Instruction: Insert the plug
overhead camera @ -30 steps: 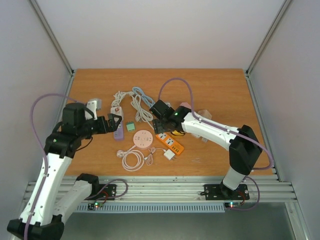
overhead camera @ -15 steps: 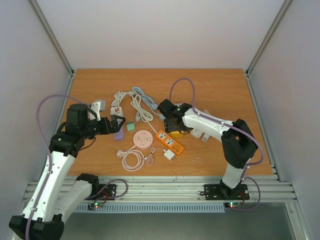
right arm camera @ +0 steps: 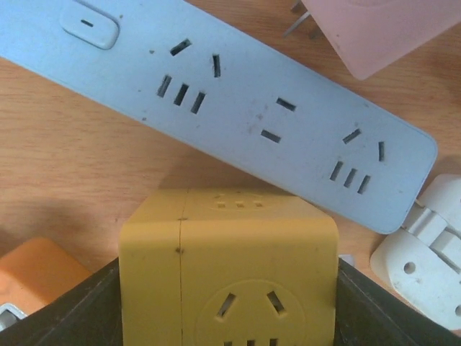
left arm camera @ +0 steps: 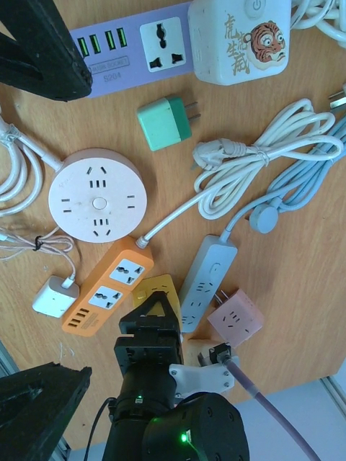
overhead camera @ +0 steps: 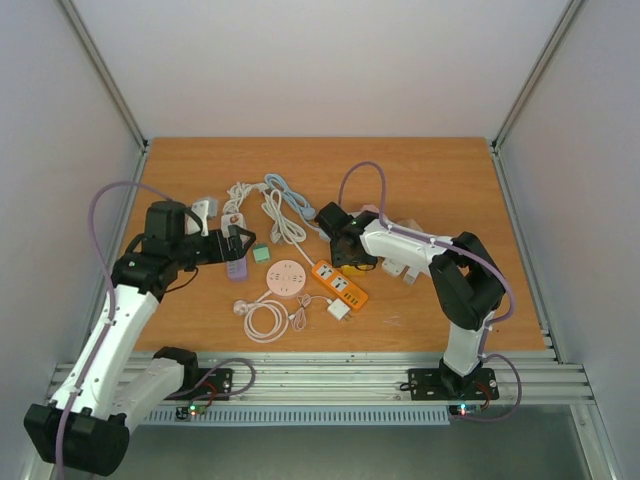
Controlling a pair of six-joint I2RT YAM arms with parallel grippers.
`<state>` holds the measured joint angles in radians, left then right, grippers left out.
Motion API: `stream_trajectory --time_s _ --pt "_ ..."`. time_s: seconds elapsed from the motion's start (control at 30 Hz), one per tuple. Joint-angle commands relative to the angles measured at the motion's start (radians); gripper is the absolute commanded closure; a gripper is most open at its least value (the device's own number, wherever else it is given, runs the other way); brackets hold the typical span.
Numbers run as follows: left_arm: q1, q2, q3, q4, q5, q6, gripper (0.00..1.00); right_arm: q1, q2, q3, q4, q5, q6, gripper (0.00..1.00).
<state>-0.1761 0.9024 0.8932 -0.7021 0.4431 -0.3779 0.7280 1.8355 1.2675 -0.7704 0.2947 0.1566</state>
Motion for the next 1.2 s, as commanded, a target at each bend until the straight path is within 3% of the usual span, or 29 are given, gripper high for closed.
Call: stream_trajectory --time_s 0.0,0.17,0.3,0.63,0.93,1.03,1.17 --pt "0.003 0.011 -0.009 0.063 0.023 -0.007 0.01 -0.006 0.017 -0.009 0.038 -0.013 0.009 0.35" --pt "0.003 0.015 -0.010 0.069 0.050 -0.019 0.01 -0.006 -0.026 -0.028 0.062 -0.029 -0.002 0.47" --pt "0.003 0.013 -0.019 0.098 0.093 -0.058 0.01 -0.012 -0.129 -0.026 0.065 -0.083 -0.027 0.49" --pt "-0.017 0.025 -0.045 0.250 0.186 -0.184 0.02 -0.098 -0.309 -0.030 0.140 -0.569 0.126 0.47" --pt "-0.058 0.061 -0.036 0.430 0.184 -0.283 0.02 -0.169 -0.445 -0.043 0.241 -0.825 0.337 0.47" --pt "-0.070 0.074 -0.048 0.533 0.188 -0.383 0.04 -0.177 -0.497 -0.054 0.297 -0.865 0.382 0.48" --pt "-0.089 0.074 -0.126 0.767 0.248 -0.635 0.05 -0.182 -0.554 -0.072 0.394 -0.907 0.437 0.48"
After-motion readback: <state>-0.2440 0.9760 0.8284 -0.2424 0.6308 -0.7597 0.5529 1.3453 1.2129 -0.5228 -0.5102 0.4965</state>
